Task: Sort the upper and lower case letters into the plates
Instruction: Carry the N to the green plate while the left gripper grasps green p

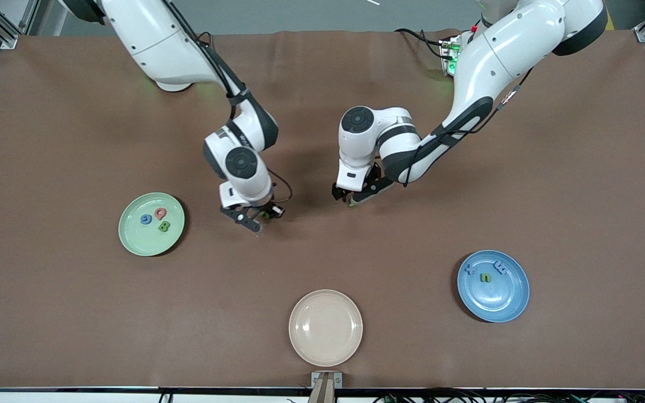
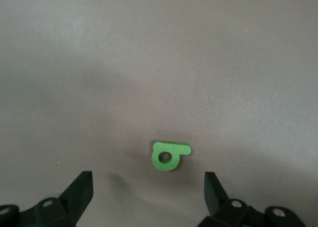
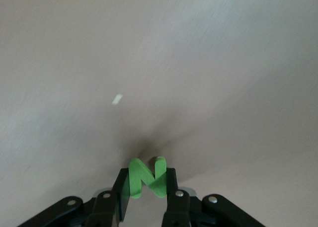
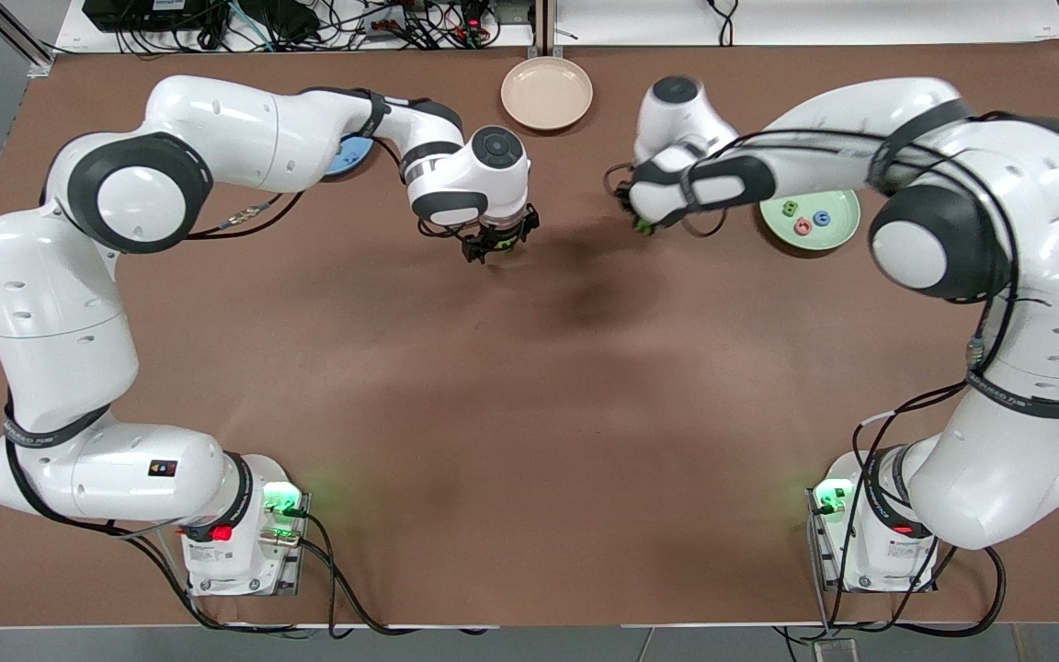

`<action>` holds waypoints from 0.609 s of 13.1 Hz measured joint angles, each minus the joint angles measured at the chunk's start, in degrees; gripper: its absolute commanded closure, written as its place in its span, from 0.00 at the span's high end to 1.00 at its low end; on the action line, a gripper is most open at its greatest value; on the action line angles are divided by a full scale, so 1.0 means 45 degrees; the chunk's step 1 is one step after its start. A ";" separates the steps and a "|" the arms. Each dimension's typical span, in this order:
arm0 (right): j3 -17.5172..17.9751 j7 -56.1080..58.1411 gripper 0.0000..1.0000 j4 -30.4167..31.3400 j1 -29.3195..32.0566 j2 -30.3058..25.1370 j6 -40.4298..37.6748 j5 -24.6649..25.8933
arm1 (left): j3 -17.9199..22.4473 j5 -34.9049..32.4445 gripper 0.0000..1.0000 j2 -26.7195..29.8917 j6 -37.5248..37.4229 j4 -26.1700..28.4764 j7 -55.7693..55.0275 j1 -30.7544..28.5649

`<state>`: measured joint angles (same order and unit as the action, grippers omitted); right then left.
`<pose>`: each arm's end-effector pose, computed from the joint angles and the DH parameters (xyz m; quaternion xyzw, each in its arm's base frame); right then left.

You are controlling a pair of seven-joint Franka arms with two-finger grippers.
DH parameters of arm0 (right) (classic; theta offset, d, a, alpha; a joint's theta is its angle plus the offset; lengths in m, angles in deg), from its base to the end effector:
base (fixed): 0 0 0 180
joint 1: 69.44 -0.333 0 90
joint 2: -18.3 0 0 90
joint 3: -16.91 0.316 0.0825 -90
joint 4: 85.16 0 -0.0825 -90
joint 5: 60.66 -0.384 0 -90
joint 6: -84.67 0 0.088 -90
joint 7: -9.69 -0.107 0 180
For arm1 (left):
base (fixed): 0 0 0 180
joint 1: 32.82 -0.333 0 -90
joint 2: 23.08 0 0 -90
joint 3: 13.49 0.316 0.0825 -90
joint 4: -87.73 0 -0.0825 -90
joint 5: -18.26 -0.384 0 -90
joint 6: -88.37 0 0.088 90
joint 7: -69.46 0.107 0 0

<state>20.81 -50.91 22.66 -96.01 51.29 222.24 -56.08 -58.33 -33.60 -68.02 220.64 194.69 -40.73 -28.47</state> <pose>0.5441 0.3173 0.1966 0.9715 -0.2353 -0.0137 0.0246 0.4403 -0.4476 0.1875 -0.9596 -0.2756 -0.0558 0.0076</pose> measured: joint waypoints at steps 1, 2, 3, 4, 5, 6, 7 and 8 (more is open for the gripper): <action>-0.0024 0.1324 0.00 0.0074 0.0702 -0.0429 -0.0455 0.0009 | 0.0028 0.0000 0.91 -0.0059 0.0000 -0.0099 -0.0426 0.0020; -0.0044 0.2698 0.00 0.0309 0.1466 -0.0950 -0.0745 0.0013 | 0.0040 0.0001 0.89 -0.0135 0.0001 -0.0212 -0.0776 0.0004; -0.0061 0.4125 0.00 0.0702 0.2293 -0.1482 -0.0886 0.0016 | 0.0053 0.0001 0.86 -0.0233 0.0001 -0.0338 -0.1061 -0.0003; -0.0073 0.5554 0.00 0.1160 0.3121 -0.1950 -0.0903 0.0018 | 0.0071 0.0001 0.84 -0.0364 0.0001 -0.0465 -0.1242 0.0009; -0.0086 0.6918 0.00 0.1588 0.3945 -0.2272 -0.0872 0.0019 | 0.0134 0.0001 0.83 -0.0482 0.0001 -0.0557 -0.1315 0.0036; -0.0088 0.8085 0.00 0.1897 0.4712 -0.2410 -0.0708 0.0021 | 0.0255 0.0001 0.82 -0.0573 0.0002 -0.0655 -0.1337 0.0090; -0.0090 0.9082 0.00 0.2079 0.5379 -0.2423 -0.0400 0.0022 | 0.0397 0.0001 0.81 -0.0657 0.0016 -0.0773 -0.1339 0.0181; -0.0091 0.9977 0.00 0.2205 0.5958 -0.2382 0.0002 0.0022 | 0.0553 0.0001 0.79 -0.0737 0.0030 -0.0921 -0.1342 0.0319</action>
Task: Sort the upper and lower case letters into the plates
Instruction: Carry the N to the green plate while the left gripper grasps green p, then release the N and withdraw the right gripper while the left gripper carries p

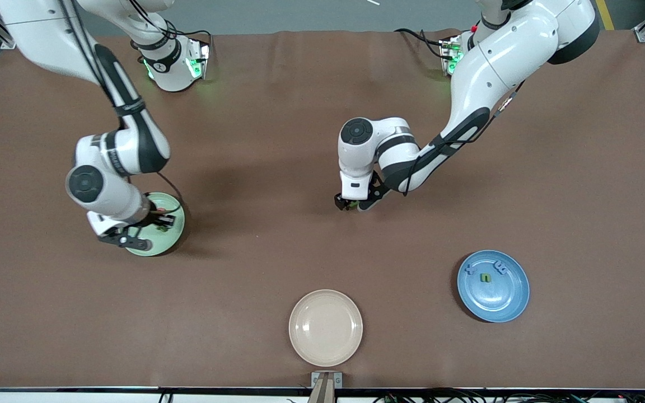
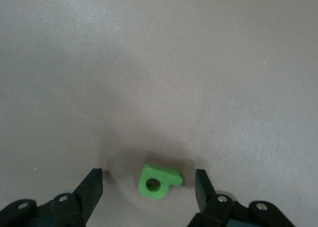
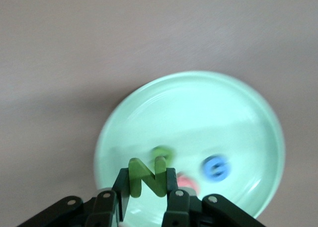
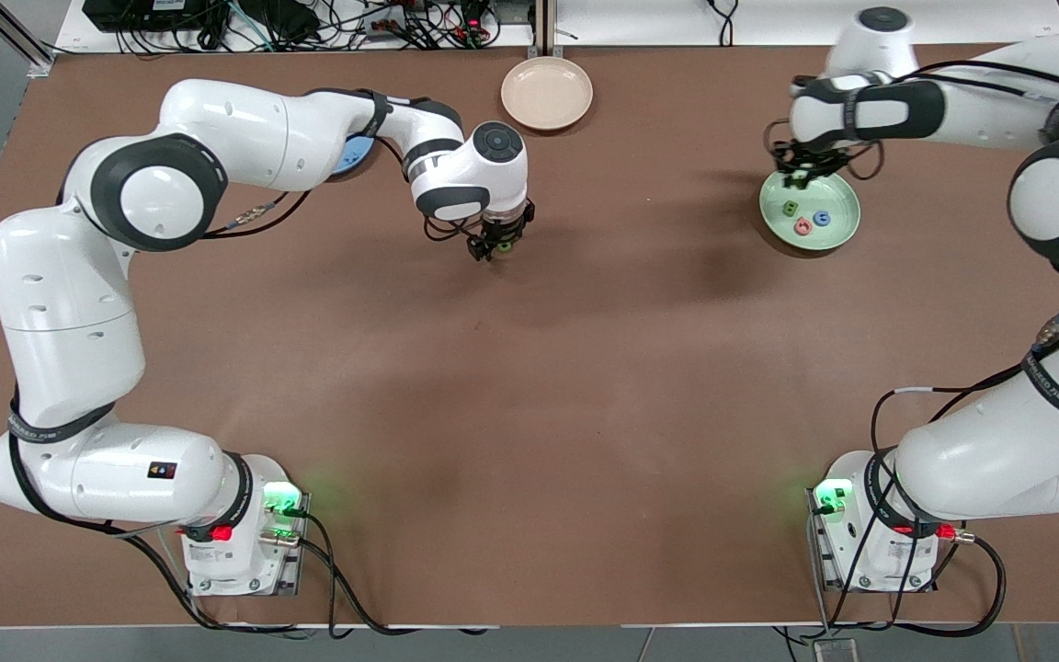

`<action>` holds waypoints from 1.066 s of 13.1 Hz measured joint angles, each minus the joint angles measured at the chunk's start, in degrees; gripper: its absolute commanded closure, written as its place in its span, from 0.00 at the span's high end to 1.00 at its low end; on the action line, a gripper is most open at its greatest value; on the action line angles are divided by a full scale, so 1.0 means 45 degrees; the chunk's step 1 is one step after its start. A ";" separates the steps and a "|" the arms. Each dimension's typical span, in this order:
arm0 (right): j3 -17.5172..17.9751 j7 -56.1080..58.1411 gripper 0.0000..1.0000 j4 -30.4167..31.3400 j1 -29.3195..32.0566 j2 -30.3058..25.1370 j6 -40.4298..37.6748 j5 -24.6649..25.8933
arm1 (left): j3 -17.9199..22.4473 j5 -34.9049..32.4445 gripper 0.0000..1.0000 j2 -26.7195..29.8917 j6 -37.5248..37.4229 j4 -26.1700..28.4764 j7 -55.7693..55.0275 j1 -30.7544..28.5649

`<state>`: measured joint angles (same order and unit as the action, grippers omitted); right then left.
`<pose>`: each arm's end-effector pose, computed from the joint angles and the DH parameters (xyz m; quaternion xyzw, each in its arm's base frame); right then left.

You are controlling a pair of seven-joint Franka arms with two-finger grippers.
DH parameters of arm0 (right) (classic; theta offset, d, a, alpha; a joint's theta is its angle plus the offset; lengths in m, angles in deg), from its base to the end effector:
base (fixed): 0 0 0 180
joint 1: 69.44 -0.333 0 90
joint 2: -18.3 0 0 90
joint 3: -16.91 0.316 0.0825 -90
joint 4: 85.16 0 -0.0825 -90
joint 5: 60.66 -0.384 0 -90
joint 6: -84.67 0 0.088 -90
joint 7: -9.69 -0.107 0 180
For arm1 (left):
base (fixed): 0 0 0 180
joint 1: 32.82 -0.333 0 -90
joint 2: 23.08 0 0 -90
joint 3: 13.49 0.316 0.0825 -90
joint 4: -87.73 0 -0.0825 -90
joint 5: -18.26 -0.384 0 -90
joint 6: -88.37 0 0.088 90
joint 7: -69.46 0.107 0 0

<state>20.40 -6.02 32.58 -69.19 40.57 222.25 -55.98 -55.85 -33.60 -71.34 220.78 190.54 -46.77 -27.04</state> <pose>0.5887 0.0321 0.2428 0.9965 -0.0800 -0.0177 0.0185 0.4634 -0.4460 0.1701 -0.9371 -0.3450 -0.0528 0.0044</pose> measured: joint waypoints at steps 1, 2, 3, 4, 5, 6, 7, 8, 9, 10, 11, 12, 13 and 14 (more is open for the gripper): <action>0.0005 0.0714 0.00 0.0102 0.0493 0.0099 0.0409 0.0000 | 0.0169 0.0000 0.77 -0.0057 0.0001 -0.0142 -0.0003 0.0158; 0.0008 0.1221 0.00 0.0177 0.0868 0.0308 0.0846 0.0000 | 0.0242 0.0022 0.73 -0.0073 -0.0020 -0.0219 -0.0007 0.0262; 0.0013 0.1492 0.00 0.0215 0.1073 0.0586 0.1287 0.0000 | 0.0257 0.0023 0.69 -0.0073 -0.0030 -0.0248 -0.0008 0.0301; 0.0019 0.1597 0.00 0.0218 0.1140 0.0889 0.1603 0.0000 | 0.0265 0.0039 0.63 -0.0066 -0.0034 -0.0267 -0.0009 0.0316; 0.0059 0.1604 0.06 0.0201 0.1138 0.1173 0.1857 0.0000 | 0.0274 0.0097 0.58 -0.0067 -0.0036 -0.0282 -0.0009 0.0329; 0.0128 0.1604 0.53 0.0144 0.1131 0.1418 0.2066 -0.0001 | 0.0274 0.0192 0.52 -0.0063 -0.0024 -0.0337 -0.0009 0.0347; 0.0175 0.1604 0.97 0.0066 0.1124 0.1600 0.2194 -0.0001 | 0.0275 0.0286 0.47 -0.0064 -0.0029 -0.0403 -0.0008 0.0378; 0.0196 0.1604 1.00 -0.0023 0.1120 0.1708 0.2231 -0.0001 | 0.0291 0.0322 0.41 -0.0064 -0.0038 -0.0414 -0.0008 0.0399; 0.0196 0.1604 1.00 -0.0112 0.1121 0.1739 0.2213 -0.0001 | 0.0284 0.0352 0.32 -0.0060 -0.0023 -0.0448 -0.0009 0.0409; 0.0199 0.1604 1.00 -0.0201 0.1121 0.1740 0.2126 -0.0001 | 0.0283 0.0367 0.19 -0.0060 -0.0029 -0.0481 -0.0008 0.0438; 0.0205 0.1604 1.00 -0.0322 0.1121 0.1739 0.1888 -0.0001 | 0.0291 0.0368 0.09 -0.0060 -0.0049 -0.0492 -0.0008 0.0463; 0.0215 0.1604 1.00 -0.0506 0.1121 0.1712 0.1432 -0.0001 | 0.0279 0.0378 0.02 -0.0017 -0.0060 -0.0512 -0.0007 0.0468; 0.0236 0.1604 1.00 -0.0760 0.1119 0.1602 0.0738 -0.0001 | 0.0289 0.0386 0.01 -0.0024 -0.0060 -0.0505 -0.0003 0.0490; 0.0263 0.1604 1.00 -0.1046 0.1117 0.1375 -0.0136 -0.0001 | 0.0297 0.0386 0.01 -0.0025 -0.0058 -0.0521 0.0070 0.0487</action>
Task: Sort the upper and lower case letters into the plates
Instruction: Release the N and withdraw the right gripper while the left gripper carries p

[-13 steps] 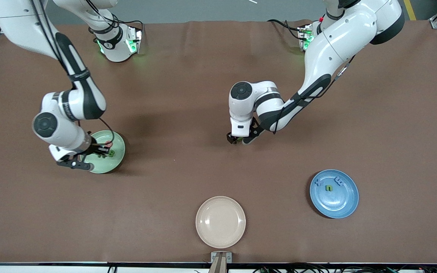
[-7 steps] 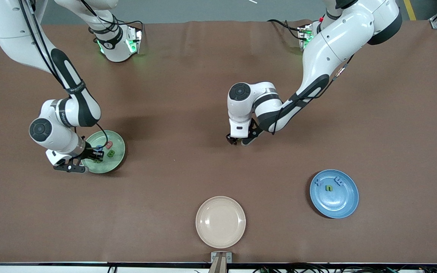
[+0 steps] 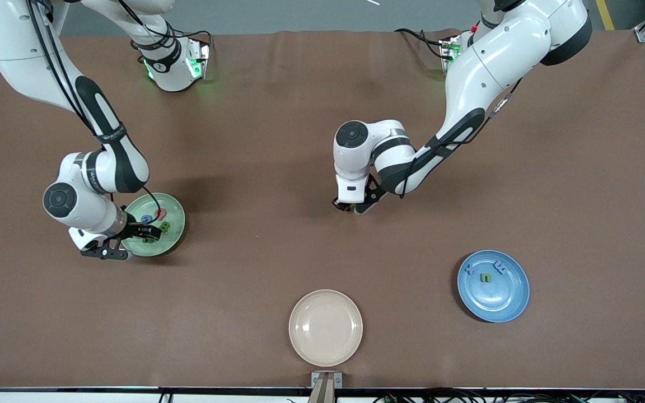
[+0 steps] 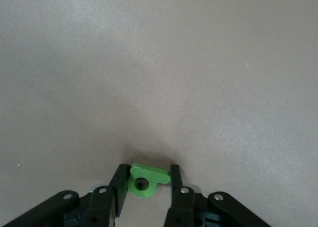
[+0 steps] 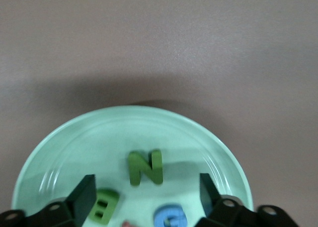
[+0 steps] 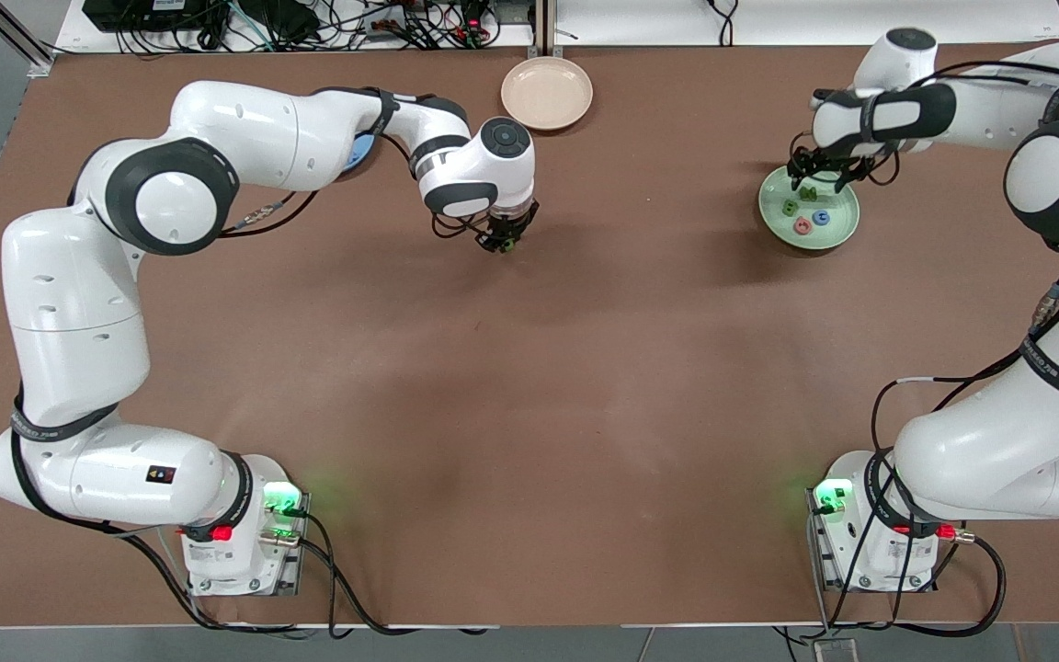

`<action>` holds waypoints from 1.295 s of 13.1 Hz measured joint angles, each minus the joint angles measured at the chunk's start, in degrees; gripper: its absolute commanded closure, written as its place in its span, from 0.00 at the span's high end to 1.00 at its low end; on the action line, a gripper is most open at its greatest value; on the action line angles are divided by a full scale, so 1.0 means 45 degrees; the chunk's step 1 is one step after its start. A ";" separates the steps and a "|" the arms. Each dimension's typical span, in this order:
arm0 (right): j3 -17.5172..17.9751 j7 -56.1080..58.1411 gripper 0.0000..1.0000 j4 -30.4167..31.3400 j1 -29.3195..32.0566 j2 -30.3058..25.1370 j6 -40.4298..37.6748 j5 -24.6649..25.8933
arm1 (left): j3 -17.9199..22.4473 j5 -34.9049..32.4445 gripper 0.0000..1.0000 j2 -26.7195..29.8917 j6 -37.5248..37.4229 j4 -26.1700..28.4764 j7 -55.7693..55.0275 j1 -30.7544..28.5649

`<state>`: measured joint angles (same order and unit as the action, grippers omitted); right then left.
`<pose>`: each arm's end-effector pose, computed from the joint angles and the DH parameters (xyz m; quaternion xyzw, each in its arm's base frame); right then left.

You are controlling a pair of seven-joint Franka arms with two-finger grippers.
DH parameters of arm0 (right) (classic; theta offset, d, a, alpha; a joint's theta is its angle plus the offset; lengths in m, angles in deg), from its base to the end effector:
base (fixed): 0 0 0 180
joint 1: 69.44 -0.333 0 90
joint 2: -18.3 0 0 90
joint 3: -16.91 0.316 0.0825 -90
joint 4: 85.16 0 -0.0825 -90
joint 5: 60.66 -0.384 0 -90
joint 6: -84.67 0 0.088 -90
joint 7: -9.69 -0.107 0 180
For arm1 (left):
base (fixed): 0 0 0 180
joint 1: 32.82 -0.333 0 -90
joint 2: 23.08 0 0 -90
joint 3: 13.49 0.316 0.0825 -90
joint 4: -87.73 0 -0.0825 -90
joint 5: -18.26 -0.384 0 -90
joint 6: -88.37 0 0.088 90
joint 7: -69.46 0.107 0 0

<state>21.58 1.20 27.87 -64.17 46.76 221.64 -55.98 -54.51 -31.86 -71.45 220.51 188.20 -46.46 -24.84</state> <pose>0.6062 -0.0082 0.2097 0.9979 -0.0525 -0.0376 0.0097 0.4689 -0.4565 0.1752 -0.9346 -0.3514 -0.0544 0.0006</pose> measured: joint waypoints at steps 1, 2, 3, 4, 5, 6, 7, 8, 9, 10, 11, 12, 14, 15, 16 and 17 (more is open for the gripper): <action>0.0025 0.0000 1.00 -0.0284 -0.0003 -0.0343 -0.0900 0.0000 | 0.0021 0.0001 0.01 0.0000 0.0002 -0.0066 0.0092 -0.0029; 0.0037 0.0000 1.00 -0.0539 -0.0006 -0.0760 -0.1721 -0.0001 | 0.0043 0.0002 0.01 0.0016 0.0001 -0.0249 0.0212 -0.0096; 0.0043 0.0000 1.00 -0.0783 -0.0008 -0.1207 -0.2518 -0.0001 | 0.0067 0.0003 0.01 0.0048 -0.0058 -0.0559 0.0446 -0.0233; 0.0044 0.0000 1.00 -0.1084 -0.0006 -0.1629 -0.3380 -0.0001 | 0.0069 0.0015 0.01 0.0083 -0.0279 -0.0964 0.0974 -0.0455; 0.0045 0.0000 1.00 -0.1612 -0.0007 -0.2037 -0.4591 -0.0001 | 0.0073 0.0038 0.01 0.0127 -0.0595 -0.1421 0.1756 -0.0766; 0.0045 0.0000 1.00 -0.2328 -0.0006 -0.2324 -0.5958 -0.0002 | 0.0078 0.0059 0.01 0.0171 -0.0849 -0.1786 0.2533 -0.1097; 0.0047 0.0000 1.00 -0.3325 -0.0006 -0.2537 -0.7527 -0.0003 | 0.0081 0.0079 0.01 0.0210 -0.1005 -0.2103 0.3397 -0.1510; 0.0046 0.0002 1.00 -0.4379 -0.0004 -0.2671 -0.8924 -0.0006 | 0.0077 0.0096 0.01 0.0237 -0.1058 -0.2324 0.4233 -0.1978; 0.0044 0.0033 1.00 -0.5308 -0.0003 -0.2742 -1.0015 -0.0009 | 0.0065 0.0106 0.01 0.0247 -0.1104 -0.2467 0.5047 -0.2445; 0.0034 0.0230 1.00 -0.6019 0.0004 -0.2778 -1.0782 -0.0009 | 0.0063 0.0116 0.01 0.0254 -0.1259 -0.2562 0.5917 -0.2910; 0.0006 0.0755 1.00 -0.6500 0.0023 -0.2779 -1.1220 -0.0009 | 0.0061 0.0117 0.02 0.0264 -0.1456 -0.2621 0.6798 -0.3390; -0.0039 0.1364 1.00 -0.6758 0.0067 -0.2769 -1.1340 -0.0002 | 0.0059 0.0118 0.04 0.0275 -0.1542 -0.2643 0.7609 -0.3889; -0.0097 0.1944 1.00 -0.7349 0.0215 -0.2653 -1.1344 0.0011 | 0.0056 0.0119 0.09 0.0284 -0.1611 -0.2640 0.8991 -0.4802; -0.0113 0.2027 1.00 -0.7619 0.0300 -0.2607 -1.1363 0.0022 | 0.0060 0.0121 0.13 0.0283 -0.1683 -0.2634 0.9617 -0.5150; -0.0126 0.2044 1.00 -0.7786 0.0409 -0.2582 -1.1369 0.0027 | 0.0065 0.0129 0.17 0.0283 -0.1736 -0.2626 1.0243 -0.5455; -0.0129 0.2044 1.00 -0.7866 0.0533 -0.2562 -1.1369 0.0021 | 0.0073 0.0135 0.21 0.0281 -0.1777 -0.2616 1.0845 -0.5715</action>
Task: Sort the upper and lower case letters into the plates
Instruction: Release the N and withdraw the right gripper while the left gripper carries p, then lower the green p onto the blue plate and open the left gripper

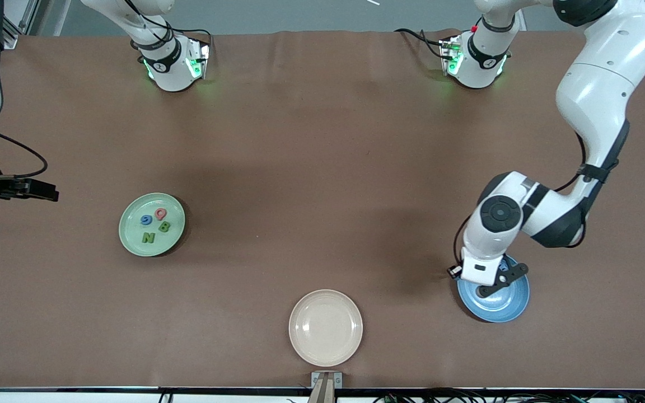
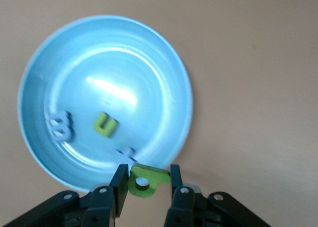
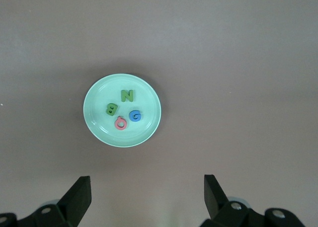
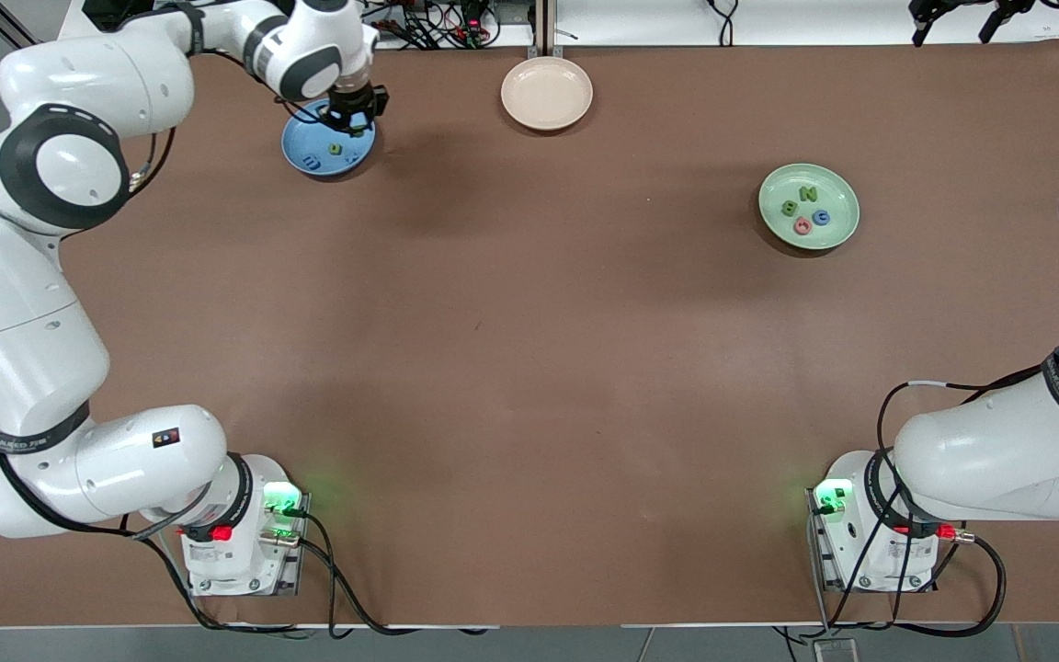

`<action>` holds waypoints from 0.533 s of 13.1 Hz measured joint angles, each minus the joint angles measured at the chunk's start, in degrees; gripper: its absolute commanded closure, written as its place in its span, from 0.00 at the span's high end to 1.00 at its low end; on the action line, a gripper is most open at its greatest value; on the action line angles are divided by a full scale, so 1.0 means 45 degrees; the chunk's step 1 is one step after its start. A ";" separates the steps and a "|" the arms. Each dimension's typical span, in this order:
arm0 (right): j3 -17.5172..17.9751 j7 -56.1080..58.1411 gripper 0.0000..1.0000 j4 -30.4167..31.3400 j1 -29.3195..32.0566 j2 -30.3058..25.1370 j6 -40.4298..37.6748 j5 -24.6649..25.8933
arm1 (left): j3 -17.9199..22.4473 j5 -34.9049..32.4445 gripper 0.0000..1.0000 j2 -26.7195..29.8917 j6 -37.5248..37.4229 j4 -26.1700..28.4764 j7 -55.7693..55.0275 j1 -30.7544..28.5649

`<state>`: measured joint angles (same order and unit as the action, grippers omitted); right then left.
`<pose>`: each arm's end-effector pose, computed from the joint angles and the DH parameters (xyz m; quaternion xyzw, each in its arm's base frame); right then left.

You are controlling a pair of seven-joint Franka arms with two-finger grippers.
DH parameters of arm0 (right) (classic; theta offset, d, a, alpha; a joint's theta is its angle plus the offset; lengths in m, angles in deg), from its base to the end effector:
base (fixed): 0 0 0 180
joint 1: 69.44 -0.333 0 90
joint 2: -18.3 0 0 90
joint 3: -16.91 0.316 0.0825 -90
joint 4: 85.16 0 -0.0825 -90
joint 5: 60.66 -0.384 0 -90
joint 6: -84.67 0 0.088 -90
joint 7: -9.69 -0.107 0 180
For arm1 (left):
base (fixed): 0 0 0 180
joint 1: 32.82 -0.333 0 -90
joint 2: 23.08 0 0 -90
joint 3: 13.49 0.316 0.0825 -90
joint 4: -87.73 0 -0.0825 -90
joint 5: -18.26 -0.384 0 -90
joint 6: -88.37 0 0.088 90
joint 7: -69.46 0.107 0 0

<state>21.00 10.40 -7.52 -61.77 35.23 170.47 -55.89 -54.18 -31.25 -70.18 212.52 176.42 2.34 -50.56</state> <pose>0.6286 -0.0551 0.5444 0.9963 -0.0256 -0.0772 0.0283 0.6870 -0.1658 0.2486 -0.9688 -0.2224 -0.0915 0.0599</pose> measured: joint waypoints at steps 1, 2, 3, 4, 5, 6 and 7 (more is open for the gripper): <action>-0.0001 0.0001 1.00 -0.0021 0.0095 0.0024 0.0000 -0.0046 | 0.0012 0.0004 0.27 -0.0003 -0.0023 0.0012 0.0604 -0.0217; 0.0000 0.0000 1.00 -0.0025 0.0125 0.0051 0.0000 -0.0110 | 0.0023 0.0008 0.40 -0.0007 -0.0039 0.0022 0.1150 -0.0408; 0.0027 0.0000 1.00 -0.0025 0.0121 0.0074 0.0000 -0.0142 | 0.0040 0.0038 0.52 -0.0016 -0.0050 0.0032 0.1671 -0.0599; 0.0066 0.0000 1.00 -0.0025 0.0108 0.0083 0.0000 -0.0148 | 0.0046 0.0171 0.61 -0.0041 -0.0053 0.0039 0.2129 -0.0770; 0.0111 0.0001 1.00 -0.0025 0.0097 0.0085 0.0000 -0.0164 | 0.0055 0.0449 0.86 -0.0070 -0.0053 0.0040 0.2652 -0.0934; 0.0145 0.0002 1.00 -0.0026 0.0091 0.0086 0.0008 -0.0241 | 0.0056 0.0774 0.99 -0.0079 -0.0053 0.0040 0.3057 -0.1054; 0.0155 0.0001 1.00 -0.0024 0.0081 0.0088 0.0039 -0.0396 | 0.0053 0.1147 1.00 -0.0075 -0.0052 0.0029 0.3285 -0.1138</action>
<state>21.70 10.41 -7.63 -61.40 35.62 170.65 -57.67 -53.95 -26.09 -70.52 212.29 176.56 17.13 -55.69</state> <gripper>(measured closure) 0.000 0.392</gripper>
